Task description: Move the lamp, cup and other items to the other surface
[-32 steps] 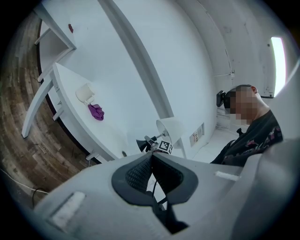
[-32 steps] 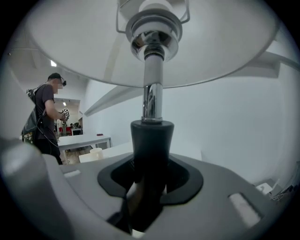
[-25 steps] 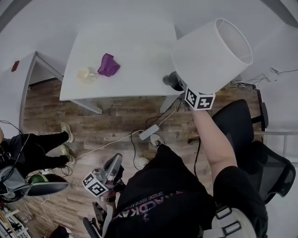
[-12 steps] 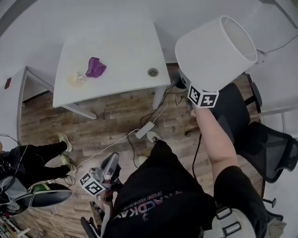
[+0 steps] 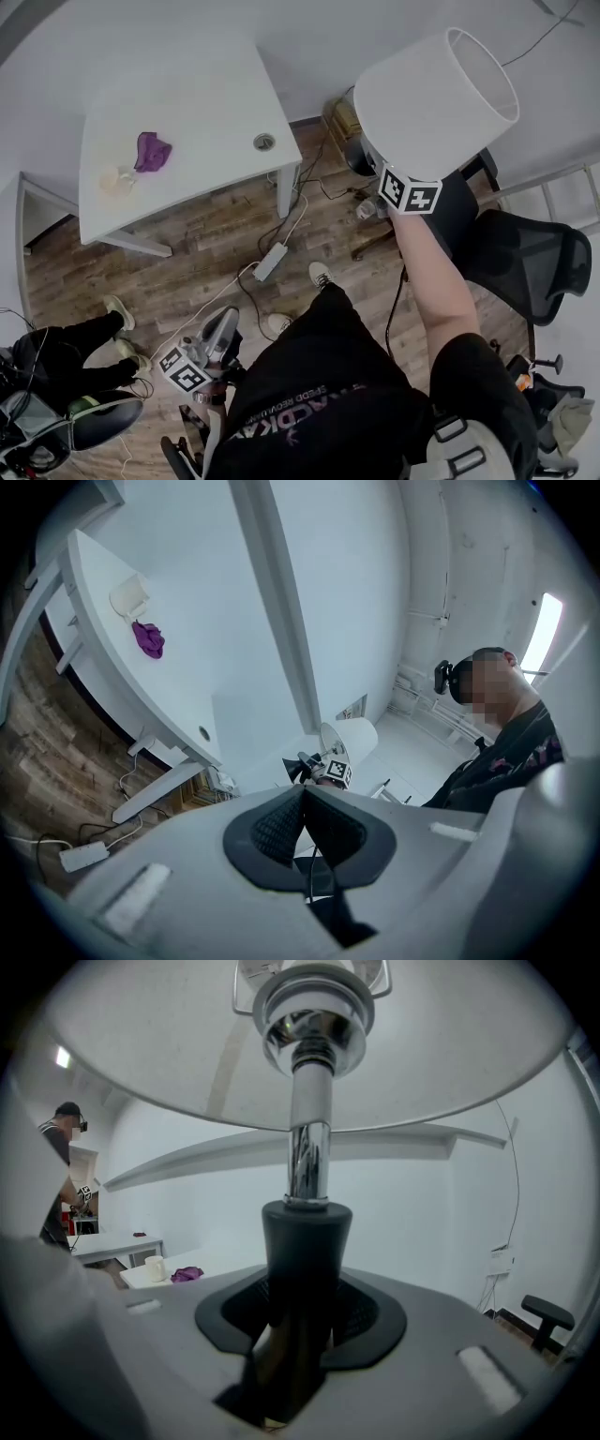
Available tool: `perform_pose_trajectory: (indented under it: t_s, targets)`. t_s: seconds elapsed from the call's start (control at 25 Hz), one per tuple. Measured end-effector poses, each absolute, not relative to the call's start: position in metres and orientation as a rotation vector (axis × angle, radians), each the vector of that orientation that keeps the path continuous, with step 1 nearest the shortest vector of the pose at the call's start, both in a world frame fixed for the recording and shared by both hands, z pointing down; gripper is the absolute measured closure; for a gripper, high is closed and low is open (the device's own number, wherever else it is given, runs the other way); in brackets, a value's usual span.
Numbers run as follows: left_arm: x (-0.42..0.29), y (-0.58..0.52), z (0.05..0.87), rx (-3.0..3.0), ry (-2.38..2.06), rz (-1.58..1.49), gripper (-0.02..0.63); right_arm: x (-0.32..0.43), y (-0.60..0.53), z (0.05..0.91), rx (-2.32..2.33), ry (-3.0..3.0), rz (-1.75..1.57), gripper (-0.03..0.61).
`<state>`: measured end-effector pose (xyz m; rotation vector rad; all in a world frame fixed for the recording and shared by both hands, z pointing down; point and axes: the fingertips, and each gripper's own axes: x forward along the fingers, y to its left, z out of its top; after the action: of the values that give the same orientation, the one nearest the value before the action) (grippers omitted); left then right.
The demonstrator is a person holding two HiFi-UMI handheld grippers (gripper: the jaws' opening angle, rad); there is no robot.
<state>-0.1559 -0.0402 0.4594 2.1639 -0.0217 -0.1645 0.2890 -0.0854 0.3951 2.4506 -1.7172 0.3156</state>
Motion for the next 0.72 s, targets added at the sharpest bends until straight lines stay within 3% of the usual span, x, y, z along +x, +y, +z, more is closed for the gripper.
perform_pose_trajectory:
  t_s: [0.24, 0.72]
  targets:
    - [-0.132, -0.043, 0.461, 2.161, 0.025, -0.144, 0.618, 0.324, -0.061, 0.382, 2.514, -1.651, 0.308, 0.428]
    - [-0.019, -0.012, 0.453, 2.163, 0.134, -0.081, 0.618, 0.432, 0.006, 0.377, 2.586, -1.565, 0.302, 0.428]
